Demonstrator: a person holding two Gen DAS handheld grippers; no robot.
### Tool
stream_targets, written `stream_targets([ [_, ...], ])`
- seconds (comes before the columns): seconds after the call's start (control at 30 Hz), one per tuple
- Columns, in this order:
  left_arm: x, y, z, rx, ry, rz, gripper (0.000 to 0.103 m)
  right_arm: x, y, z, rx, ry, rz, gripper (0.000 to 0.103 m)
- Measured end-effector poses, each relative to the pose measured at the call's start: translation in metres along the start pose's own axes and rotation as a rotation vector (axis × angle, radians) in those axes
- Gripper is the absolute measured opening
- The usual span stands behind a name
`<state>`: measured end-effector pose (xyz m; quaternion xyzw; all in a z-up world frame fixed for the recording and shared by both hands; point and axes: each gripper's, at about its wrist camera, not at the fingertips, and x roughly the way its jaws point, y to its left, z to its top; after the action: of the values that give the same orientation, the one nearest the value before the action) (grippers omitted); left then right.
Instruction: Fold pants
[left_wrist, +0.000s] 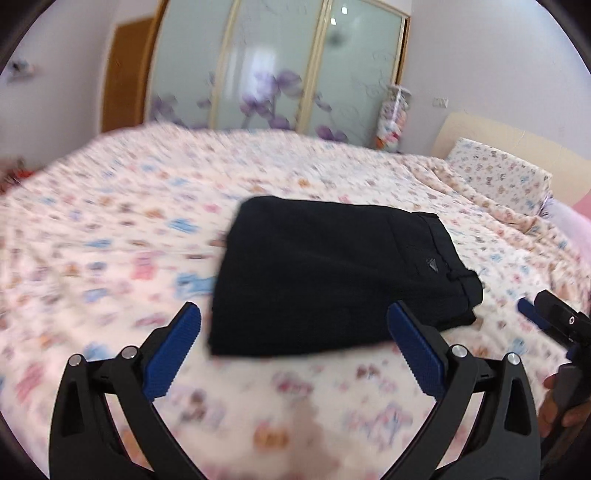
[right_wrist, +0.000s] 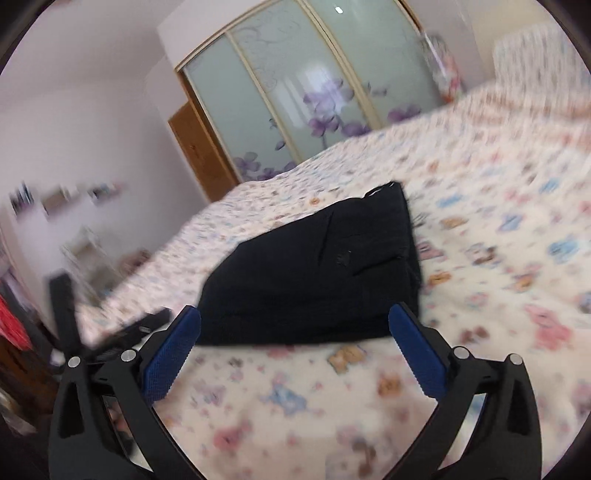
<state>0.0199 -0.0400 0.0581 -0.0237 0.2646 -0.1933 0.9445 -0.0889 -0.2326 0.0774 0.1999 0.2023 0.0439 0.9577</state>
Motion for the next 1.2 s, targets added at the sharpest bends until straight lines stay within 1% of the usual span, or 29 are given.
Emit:
stream_targets([
  [0.03,-0.008,0.0,-0.006,0.0,-0.015,0.012,0.101,-0.004,0.008,-0.007,-0.033,-0.004,-0.047,0.102],
  [0.1,-0.024,-0.001,-0.019,-0.014,-0.037,0.041,0.101,-0.009,0.018,-0.022,-0.074,-0.004,-0.114,0.102],
  [0.17,-0.033,0.0,-0.031,-0.03,-0.039,0.07,0.101,-0.012,0.023,-0.034,-0.083,-0.01,-0.155,0.102],
  [0.3,-0.038,-0.005,-0.04,0.007,-0.029,0.101,0.101,-0.017,0.035,-0.047,-0.129,-0.033,-0.217,0.102],
  [0.4,-0.042,-0.014,-0.049,0.048,-0.037,0.114,0.101,-0.016,0.044,-0.052,-0.172,-0.046,-0.25,0.102],
  [0.5,-0.042,-0.022,-0.054,0.076,-0.046,0.112,0.101,-0.017,0.053,-0.057,-0.204,-0.066,-0.269,0.102],
  [0.6,-0.043,-0.029,-0.057,0.113,-0.059,0.131,0.101,-0.018,0.059,-0.062,-0.233,-0.082,-0.303,0.102],
  [0.73,-0.042,-0.034,-0.06,0.13,-0.064,0.159,0.101,-0.016,0.065,-0.068,-0.273,-0.1,-0.37,0.102],
  [0.77,-0.041,-0.035,-0.061,0.135,-0.064,0.172,0.101,-0.016,0.067,-0.07,-0.279,-0.1,-0.376,0.102],
  [0.9,-0.037,-0.037,-0.063,0.149,-0.055,0.194,0.101,-0.009,0.07,-0.074,-0.305,-0.086,-0.409,0.102],
  [1.03,-0.031,-0.035,-0.065,0.14,-0.031,0.21,0.101,-0.002,0.069,-0.078,-0.316,-0.067,-0.423,0.102],
  [1.2,-0.027,-0.031,-0.065,0.124,-0.005,0.199,0.101,-0.001,0.066,-0.079,-0.304,-0.067,-0.431,0.102],
])
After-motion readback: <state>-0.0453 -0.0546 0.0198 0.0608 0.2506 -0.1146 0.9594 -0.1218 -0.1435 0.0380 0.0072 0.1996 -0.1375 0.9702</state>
